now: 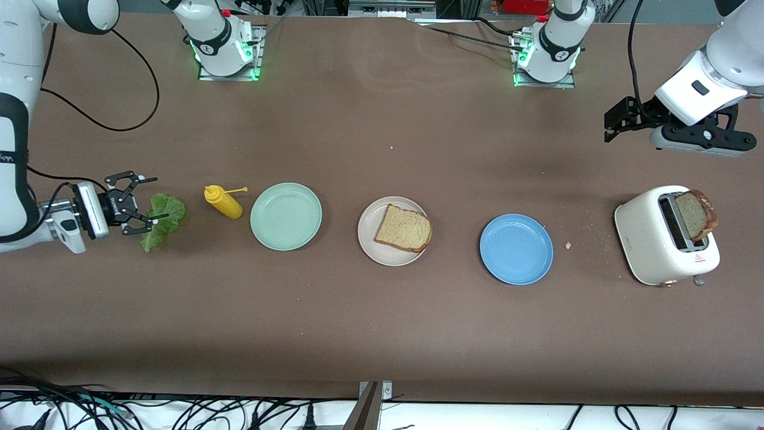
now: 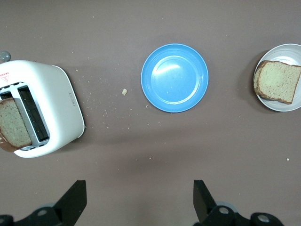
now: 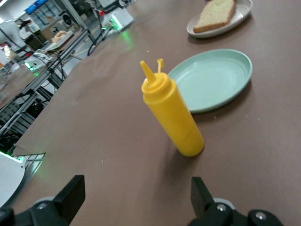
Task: Make sandwich in beige plate with both arms
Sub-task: 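Move the right gripper over to the lettuce leaf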
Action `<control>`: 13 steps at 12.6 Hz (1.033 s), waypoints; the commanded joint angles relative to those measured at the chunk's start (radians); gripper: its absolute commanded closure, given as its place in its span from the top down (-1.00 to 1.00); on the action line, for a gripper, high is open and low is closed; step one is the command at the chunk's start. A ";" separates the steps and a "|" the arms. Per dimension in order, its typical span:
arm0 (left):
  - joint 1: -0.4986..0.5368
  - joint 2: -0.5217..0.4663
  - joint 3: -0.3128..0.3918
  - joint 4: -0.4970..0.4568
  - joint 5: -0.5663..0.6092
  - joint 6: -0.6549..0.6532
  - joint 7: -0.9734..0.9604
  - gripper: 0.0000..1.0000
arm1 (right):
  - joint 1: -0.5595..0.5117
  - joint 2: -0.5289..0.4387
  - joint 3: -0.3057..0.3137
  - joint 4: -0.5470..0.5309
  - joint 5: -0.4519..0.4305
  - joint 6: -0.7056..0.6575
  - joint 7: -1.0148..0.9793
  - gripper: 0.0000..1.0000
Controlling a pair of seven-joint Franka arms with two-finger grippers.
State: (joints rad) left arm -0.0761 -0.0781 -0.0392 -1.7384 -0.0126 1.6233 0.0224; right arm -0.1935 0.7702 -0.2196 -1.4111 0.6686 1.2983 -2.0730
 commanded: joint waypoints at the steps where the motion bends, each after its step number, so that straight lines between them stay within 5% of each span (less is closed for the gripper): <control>1: 0.005 0.009 0.001 0.020 -0.017 -0.005 0.010 1.00 | 0.000 -0.014 -0.029 -0.002 -0.035 0.045 0.085 1.00; 13: 0.007 0.009 0.001 0.020 -0.017 -0.005 0.010 1.00 | 0.011 -0.123 -0.053 -0.081 -0.190 0.358 0.606 1.00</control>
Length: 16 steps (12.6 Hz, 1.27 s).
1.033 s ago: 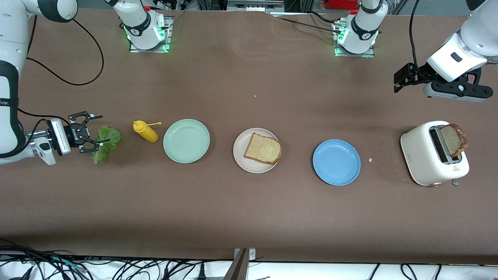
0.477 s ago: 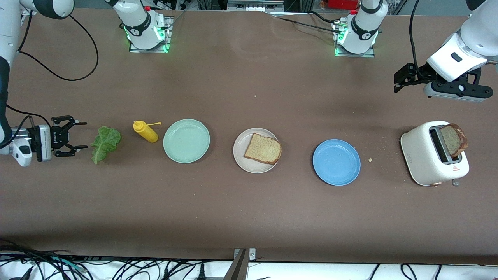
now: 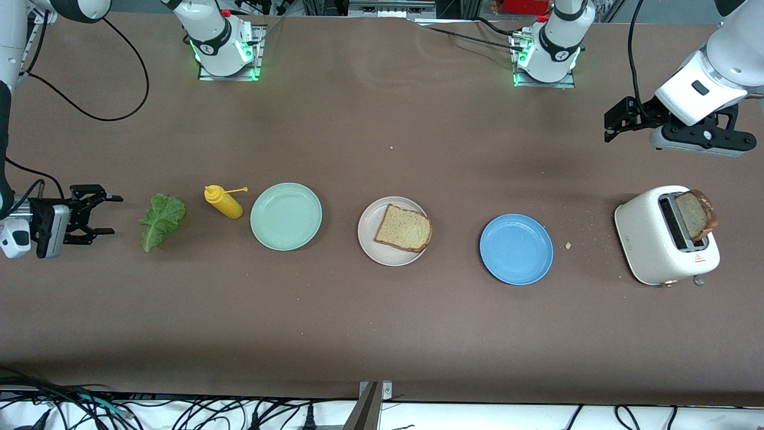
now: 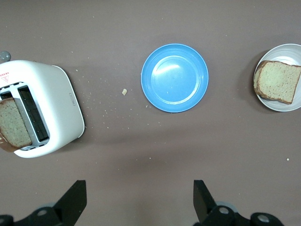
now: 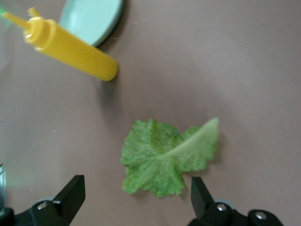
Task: Make sandwich in beige plate with both arms
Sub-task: 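Move the right gripper over to the lettuce leaf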
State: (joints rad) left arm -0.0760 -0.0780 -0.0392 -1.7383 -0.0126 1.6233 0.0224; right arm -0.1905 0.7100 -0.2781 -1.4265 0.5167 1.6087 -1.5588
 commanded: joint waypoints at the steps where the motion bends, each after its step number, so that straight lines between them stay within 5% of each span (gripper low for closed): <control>1: 0.007 0.009 0.001 0.020 -0.017 -0.005 0.010 1.00 | 0.011 -0.081 0.008 -0.083 -0.064 0.071 0.159 1.00; 16: 0.005 0.009 0.002 0.020 -0.017 -0.007 0.010 1.00 | 0.124 -0.171 0.011 -0.180 -0.149 0.221 0.940 1.00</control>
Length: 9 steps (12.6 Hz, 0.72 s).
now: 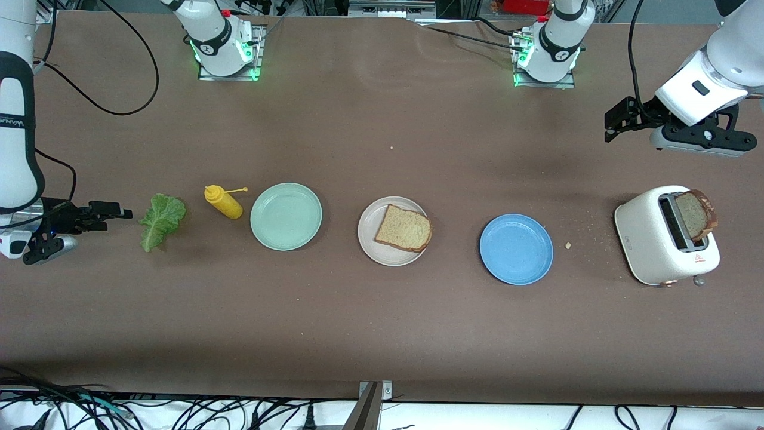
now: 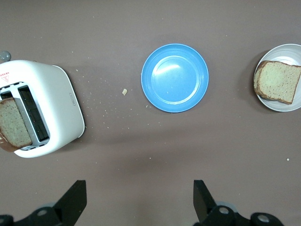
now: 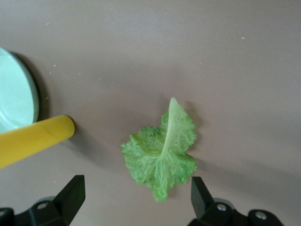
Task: Make sandwich in beige plate with both arms
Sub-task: 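Lower the right gripper and grasp the lettuce leaf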
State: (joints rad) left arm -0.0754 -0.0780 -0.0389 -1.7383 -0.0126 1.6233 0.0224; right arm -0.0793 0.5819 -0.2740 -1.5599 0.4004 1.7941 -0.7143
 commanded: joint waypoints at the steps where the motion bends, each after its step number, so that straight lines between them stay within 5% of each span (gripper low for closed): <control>1: 0.005 0.009 0.002 0.020 -0.017 -0.007 0.010 1.00 | 0.024 -0.045 0.007 -0.052 -0.067 0.075 0.154 1.00; 9: 0.005 0.009 0.002 0.020 -0.017 -0.007 0.010 1.00 | 0.076 -0.102 0.044 -0.173 -0.141 0.226 0.499 1.00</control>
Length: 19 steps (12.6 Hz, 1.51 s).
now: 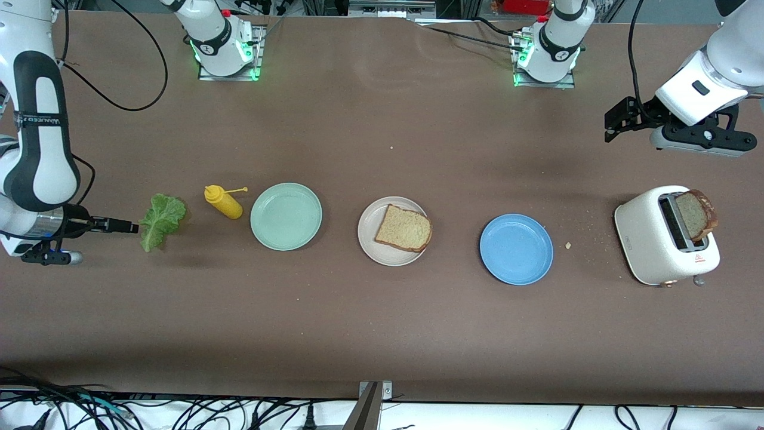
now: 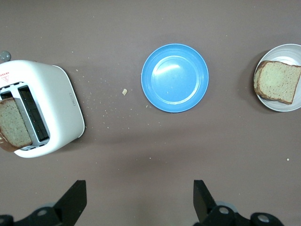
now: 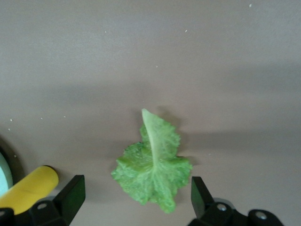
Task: Make sandwich in beige plate with both arms
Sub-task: 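Lower the right gripper and grasp the lettuce leaf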
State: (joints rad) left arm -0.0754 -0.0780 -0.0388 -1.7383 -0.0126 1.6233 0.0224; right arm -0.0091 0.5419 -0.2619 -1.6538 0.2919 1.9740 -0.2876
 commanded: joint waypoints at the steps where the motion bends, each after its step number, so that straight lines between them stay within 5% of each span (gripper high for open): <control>1: 0.005 0.009 0.002 0.020 -0.017 -0.007 0.010 1.00 | 0.006 -0.083 0.053 -0.125 -0.043 0.092 0.120 1.00; 8: 0.005 0.009 0.002 0.020 -0.017 -0.007 0.010 1.00 | -0.003 -0.108 0.104 -0.311 -0.062 0.301 0.166 0.98; 19: 0.005 0.009 0.002 0.020 -0.017 -0.007 0.010 1.00 | -0.020 0.023 0.104 -0.325 -0.092 0.399 0.151 0.85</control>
State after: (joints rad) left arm -0.0754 -0.0780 -0.0387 -1.7383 -0.0126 1.6233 0.0224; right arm -0.0163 0.5610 -0.1672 -1.9667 0.2234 2.3476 -0.1422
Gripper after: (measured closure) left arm 0.000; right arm 0.044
